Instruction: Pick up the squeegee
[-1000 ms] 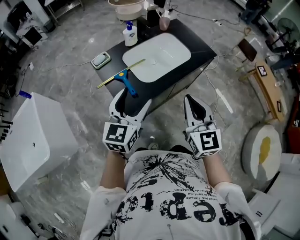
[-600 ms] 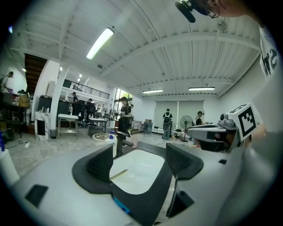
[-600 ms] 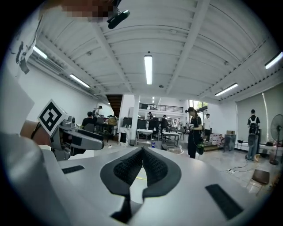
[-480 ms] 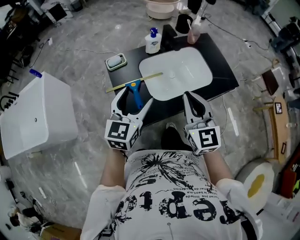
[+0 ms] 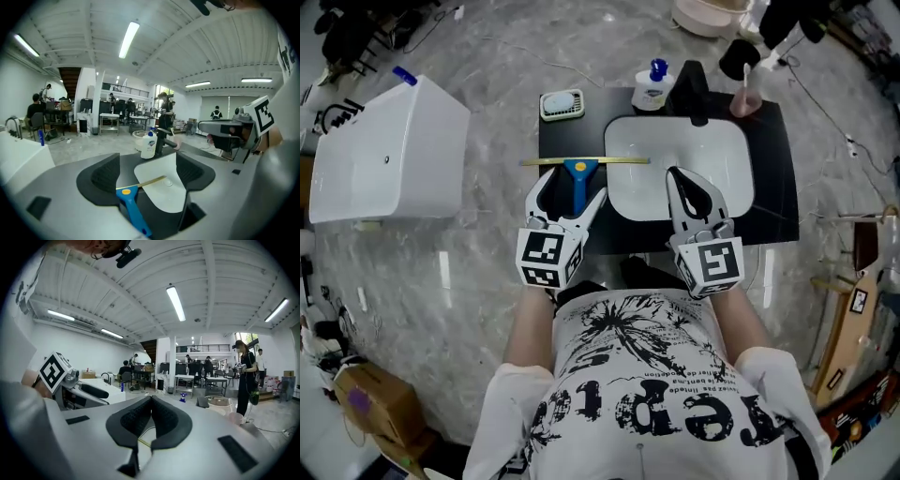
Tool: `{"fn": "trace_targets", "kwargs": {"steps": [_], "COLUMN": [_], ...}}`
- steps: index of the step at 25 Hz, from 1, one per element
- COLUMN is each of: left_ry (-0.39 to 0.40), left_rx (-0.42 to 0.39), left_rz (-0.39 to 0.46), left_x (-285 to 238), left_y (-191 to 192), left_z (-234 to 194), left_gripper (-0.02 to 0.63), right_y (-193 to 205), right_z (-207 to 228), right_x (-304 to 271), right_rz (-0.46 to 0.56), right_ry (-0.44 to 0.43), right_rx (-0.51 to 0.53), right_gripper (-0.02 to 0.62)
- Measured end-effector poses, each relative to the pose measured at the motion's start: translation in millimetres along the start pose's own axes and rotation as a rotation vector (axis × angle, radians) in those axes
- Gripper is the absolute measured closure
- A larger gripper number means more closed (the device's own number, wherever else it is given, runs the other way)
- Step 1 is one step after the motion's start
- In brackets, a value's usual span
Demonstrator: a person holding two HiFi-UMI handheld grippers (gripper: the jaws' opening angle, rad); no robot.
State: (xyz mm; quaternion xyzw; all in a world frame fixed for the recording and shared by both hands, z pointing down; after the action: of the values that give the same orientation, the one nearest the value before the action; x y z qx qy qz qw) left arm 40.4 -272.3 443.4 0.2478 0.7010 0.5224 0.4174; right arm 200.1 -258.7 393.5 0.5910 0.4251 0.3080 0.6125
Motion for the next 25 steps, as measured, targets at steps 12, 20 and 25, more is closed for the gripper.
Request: {"fn": "trace_targets", "kwargs": {"steps": [12,20,25], "left_ry": [-0.233,-0.340,-0.370], "left_rx": [0.170,0.202,0.201], "left_rz": [-0.279,-0.443,-0.475], "left_x": [-73.6,-104.0,-109.6], "left_y": [119.7,178.2,187.5], "left_z": [-40.9,-67.0,-73.1], "left_gripper": [0.242,0.244,0.250], "right_y": [80.0,115.8,127.0], "right_z": [34.3,46.1,49.1], "right_x": [-74.8,-102.6,-106.7], "right_rz": [-0.146,-0.204,-0.232], "right_ry": [-0.206,-0.244,-0.248], "right_rx": [-0.043,-0.069,-0.077], "right_gripper": [0.580,0.580,0.580]}}
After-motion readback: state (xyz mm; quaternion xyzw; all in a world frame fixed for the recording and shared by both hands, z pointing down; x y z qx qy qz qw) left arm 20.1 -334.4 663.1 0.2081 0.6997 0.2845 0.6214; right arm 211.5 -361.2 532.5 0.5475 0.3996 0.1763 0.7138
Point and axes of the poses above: the fingertips, and each gripper's own axes: x backward along the fingers, z to its right, y out of its underside, the point moved 2 cm from there along x, backward along the fingers, and after that the axes turned 1 degree about z, right-handed, at the moved point
